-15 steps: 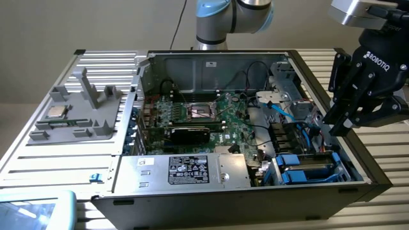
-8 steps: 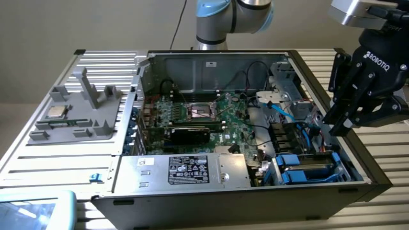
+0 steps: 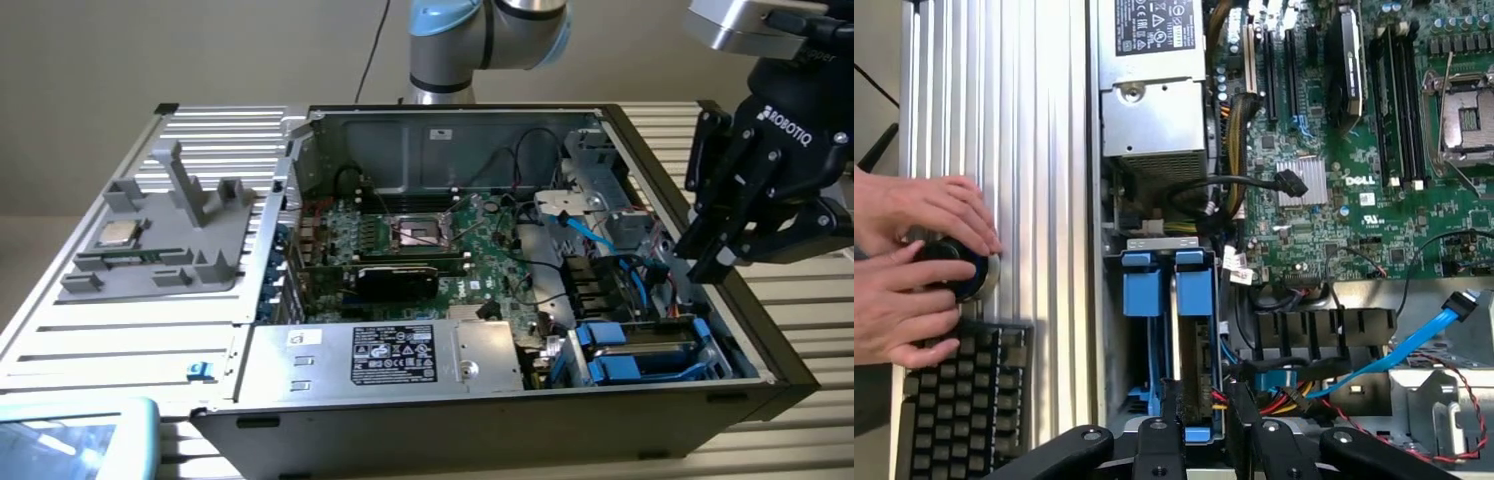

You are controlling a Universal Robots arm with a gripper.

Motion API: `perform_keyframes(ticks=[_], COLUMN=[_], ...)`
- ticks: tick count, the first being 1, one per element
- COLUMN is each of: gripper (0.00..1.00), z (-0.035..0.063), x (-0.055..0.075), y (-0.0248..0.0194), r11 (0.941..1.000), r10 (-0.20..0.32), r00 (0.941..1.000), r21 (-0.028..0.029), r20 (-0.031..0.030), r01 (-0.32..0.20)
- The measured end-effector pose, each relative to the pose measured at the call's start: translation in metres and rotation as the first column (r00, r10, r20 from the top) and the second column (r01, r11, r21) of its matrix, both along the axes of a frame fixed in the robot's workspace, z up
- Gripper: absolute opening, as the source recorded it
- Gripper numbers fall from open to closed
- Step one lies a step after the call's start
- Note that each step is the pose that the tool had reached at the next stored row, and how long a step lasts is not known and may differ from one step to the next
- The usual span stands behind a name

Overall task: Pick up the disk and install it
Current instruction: 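Insert the first disk wire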

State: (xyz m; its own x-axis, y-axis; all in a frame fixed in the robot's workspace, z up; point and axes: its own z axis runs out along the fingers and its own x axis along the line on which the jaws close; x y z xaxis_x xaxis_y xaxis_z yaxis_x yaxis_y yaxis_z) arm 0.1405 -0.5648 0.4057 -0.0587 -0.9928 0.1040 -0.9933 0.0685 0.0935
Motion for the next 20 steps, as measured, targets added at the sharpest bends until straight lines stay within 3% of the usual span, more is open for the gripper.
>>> perform_keyframes(ticks=[3, 6, 8, 10, 13, 18, 20], gripper=[0.31, 0.31, 0.31, 0.31, 0.31, 0.31, 0.31], z=[-0.0002, -0.0006, -0.0015, -0.0033, -0.0072, -0.0157, -0.0182], x=[-0.001, -0.003, -0.005, -0.006, -0.011, -0.013, -0.014], y=[0.0091, 0.0149, 0.0207, 0.0268, 0.0347, 0.0351, 0.0352], r11=[0.9998, 0.9996, 0.9992, 0.9988, 0.9986, 0.9984, 0.9982], r10=[0.000, 0.001, 0.001, 0.001, 0.001, 0.001, 0.001], r00=[1.0000, 1.0000, 1.0000, 1.0000, 1.0000, 1.0000, 1.0000], r21=[-0.0182, -0.0266, -0.0403, -0.0484, -0.0537, -0.0563, -0.0597], r20=[0.0000, -0.0001, -0.0001, 0.0000, 0.0005, 0.0013, 0.0018], r01=[0.000, -0.001, -0.001, -0.001, -0.001, -0.001, -0.001])
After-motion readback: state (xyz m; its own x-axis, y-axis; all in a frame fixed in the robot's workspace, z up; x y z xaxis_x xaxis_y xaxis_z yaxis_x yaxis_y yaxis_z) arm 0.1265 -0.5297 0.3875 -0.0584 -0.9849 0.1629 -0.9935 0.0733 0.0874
